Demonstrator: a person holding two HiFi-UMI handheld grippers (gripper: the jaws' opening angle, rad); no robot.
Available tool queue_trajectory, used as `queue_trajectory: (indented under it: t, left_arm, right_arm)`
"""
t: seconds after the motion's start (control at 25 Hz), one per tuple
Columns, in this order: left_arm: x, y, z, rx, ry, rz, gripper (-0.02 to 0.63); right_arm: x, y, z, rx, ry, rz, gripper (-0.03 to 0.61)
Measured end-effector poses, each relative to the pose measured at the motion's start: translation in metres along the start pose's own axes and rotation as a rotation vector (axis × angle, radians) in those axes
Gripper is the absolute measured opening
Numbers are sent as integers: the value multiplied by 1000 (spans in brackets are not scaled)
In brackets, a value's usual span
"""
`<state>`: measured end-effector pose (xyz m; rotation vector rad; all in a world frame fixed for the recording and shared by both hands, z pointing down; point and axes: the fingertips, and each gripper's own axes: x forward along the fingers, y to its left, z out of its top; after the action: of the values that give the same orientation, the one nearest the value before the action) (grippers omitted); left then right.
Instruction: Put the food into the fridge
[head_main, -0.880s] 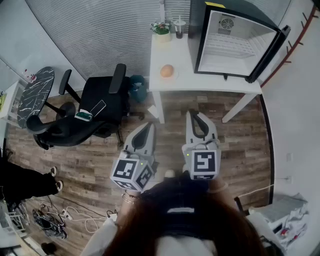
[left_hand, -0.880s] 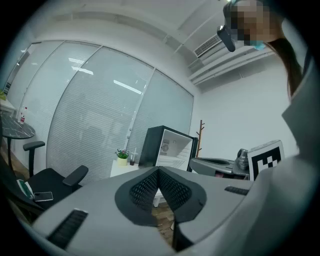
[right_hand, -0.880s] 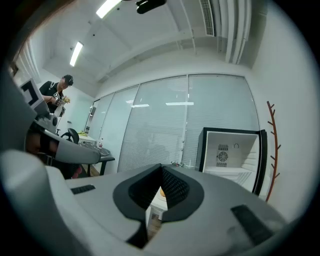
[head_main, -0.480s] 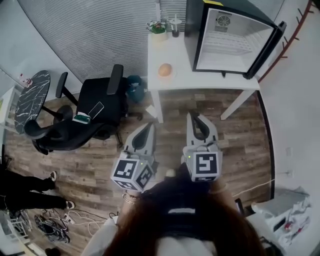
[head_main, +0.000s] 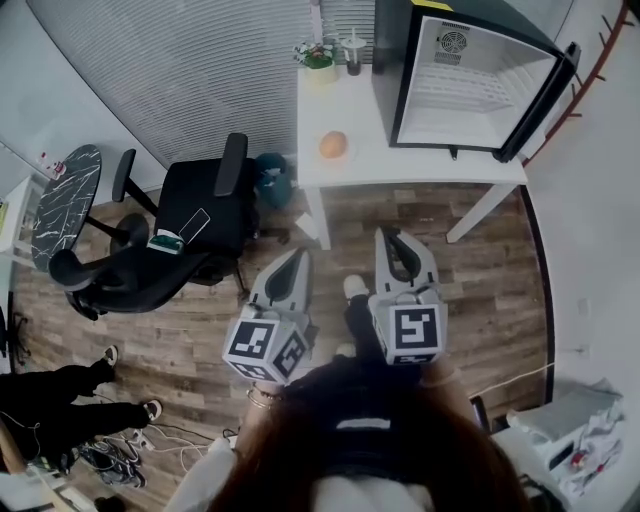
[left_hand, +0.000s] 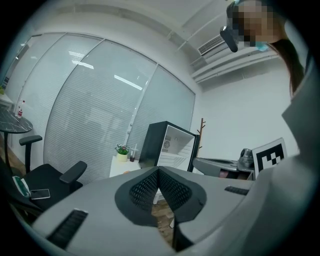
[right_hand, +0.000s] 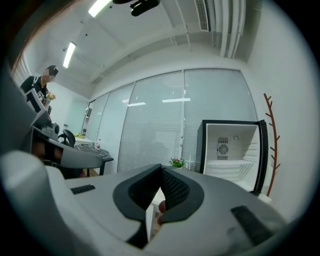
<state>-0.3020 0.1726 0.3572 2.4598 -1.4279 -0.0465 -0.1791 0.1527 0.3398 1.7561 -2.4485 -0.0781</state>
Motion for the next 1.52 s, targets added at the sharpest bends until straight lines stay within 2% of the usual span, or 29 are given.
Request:
queue_trajectory:
  t: [0.2,0.92,1.52]
  left_arm:
    - [21,8,4,12,5,4,0]
    - [116,48,11,-8,44,47,0]
    - [176,107,7,-40,48,154,0]
  right_arm:
    - [25,-8,-6,51,14,28,-3]
    - [125,-43,-24,15,76,90,-3]
    - [196,-68,-50,-2,141,136,-2]
